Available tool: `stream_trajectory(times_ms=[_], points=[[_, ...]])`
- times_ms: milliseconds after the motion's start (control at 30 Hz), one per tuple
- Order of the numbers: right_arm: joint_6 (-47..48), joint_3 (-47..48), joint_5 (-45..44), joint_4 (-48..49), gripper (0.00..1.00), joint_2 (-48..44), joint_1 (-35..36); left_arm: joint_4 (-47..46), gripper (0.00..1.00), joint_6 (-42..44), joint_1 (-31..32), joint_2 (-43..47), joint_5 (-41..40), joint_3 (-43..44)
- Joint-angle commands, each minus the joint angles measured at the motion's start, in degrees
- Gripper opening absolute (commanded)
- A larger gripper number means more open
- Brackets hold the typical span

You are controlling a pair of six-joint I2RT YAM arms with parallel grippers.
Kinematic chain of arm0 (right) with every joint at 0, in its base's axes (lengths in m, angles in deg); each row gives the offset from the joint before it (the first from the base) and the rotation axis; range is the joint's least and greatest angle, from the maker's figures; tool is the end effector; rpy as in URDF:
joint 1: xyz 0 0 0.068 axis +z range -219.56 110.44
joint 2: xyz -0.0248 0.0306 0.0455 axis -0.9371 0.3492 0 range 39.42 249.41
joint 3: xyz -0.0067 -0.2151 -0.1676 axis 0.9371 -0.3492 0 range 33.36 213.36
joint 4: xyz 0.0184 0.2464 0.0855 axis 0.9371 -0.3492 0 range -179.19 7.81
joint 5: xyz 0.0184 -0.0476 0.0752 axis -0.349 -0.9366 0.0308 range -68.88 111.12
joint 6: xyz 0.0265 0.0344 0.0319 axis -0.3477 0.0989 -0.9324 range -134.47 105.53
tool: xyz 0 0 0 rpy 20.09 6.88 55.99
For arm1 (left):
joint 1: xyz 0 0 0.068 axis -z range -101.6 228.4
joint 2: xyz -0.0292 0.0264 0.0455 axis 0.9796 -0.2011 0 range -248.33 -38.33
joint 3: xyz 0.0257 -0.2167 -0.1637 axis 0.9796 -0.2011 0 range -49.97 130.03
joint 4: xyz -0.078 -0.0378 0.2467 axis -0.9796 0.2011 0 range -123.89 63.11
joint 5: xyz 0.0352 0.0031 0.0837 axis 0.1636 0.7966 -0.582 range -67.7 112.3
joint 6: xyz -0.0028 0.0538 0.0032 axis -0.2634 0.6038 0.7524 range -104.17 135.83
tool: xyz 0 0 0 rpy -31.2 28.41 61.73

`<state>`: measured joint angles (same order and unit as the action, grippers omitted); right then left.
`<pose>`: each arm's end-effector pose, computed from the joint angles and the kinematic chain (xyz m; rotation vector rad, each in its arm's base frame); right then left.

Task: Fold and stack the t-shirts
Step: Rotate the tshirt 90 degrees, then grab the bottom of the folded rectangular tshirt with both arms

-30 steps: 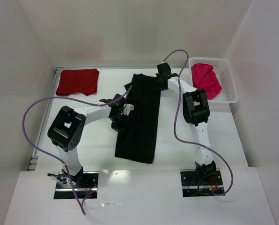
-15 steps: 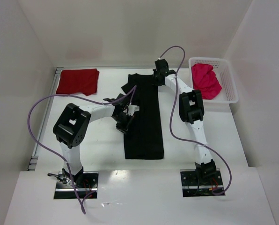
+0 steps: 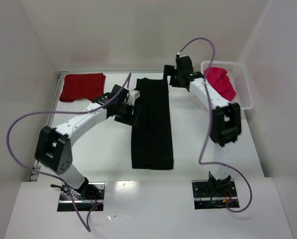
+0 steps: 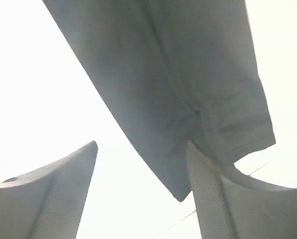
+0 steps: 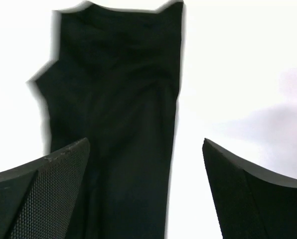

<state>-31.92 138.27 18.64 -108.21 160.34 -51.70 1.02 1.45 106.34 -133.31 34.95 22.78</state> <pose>0.4659 0.1485 0.2566 0.0141 2.3184 0.2650 0.3069 -0.1714 0.2480 0.3961 2.6024 -0.5519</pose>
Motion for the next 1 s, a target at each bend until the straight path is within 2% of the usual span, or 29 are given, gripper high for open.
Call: stream_trajectory(times_ms=[0,67,167,267,367,500,667,767,800,933,967], points=[[0.84,-10.04,2.30,9.13,1.00,-19.11,0.68,-0.89,0.81,-3.11,0.09,7.69,-4.99,0.65],[-0.30,-19.58,3.10,11.07,1.00,-28.66,0.68,-2.48,0.92,-5.66,0.09,12.52,-5.52,-2.08],[-3.10,-29.82,4.32,11.69,1.00,-38.96,0.68,-5.12,1.00,-9.69,0.09,17.54,-3.86,-6.11],[-7.67,-36.84,8.08,8.28,1.00,-44.70,0.68,-5.12,1.00,-14.70,0.09,20.09,-1.67,-8.49],[-11.89,-45.73,11.79,6.96,1.00,-52.44,0.68,-8.63,1.00,-18.75,1.84,24.57,0.00,-15.60],[-13.92,-52.51,9.86,1.68,1.00,-62.36,2.69,-9.16,1.00,-24.46,1.85,29.84,-0.51,-22.82],[-17.95,-58.22,11.00,-2.72,1.00,-63.27,4.54,-7.32,1.00,-25.18,2.38,31.26,-2.45,-25.11],[-21.73,-59.64,11.80,-2.72,1.00,-61.25,8.92,-6.18,1.00,-25.18,2.99,28.54,-2.98,-25.11],[-24.70,-59.64,11.80,-2.72,1.00,-60.72,12.33,-5.65,1.00,-25.18,2.99,28.01,-2.98,-25.72],[-28.95,-58.50,6.53,-5.78,1.00,-57.30,19.64,-5.03,1.00,-24.48,3.61,21.97,-1.75,-24.95],[-29.82,-58.50,6.00,-7.01,1.00,-55.90,19.66,-4.51,1.00,-23.95,5.09,20.90,-1.75,-24.42]])
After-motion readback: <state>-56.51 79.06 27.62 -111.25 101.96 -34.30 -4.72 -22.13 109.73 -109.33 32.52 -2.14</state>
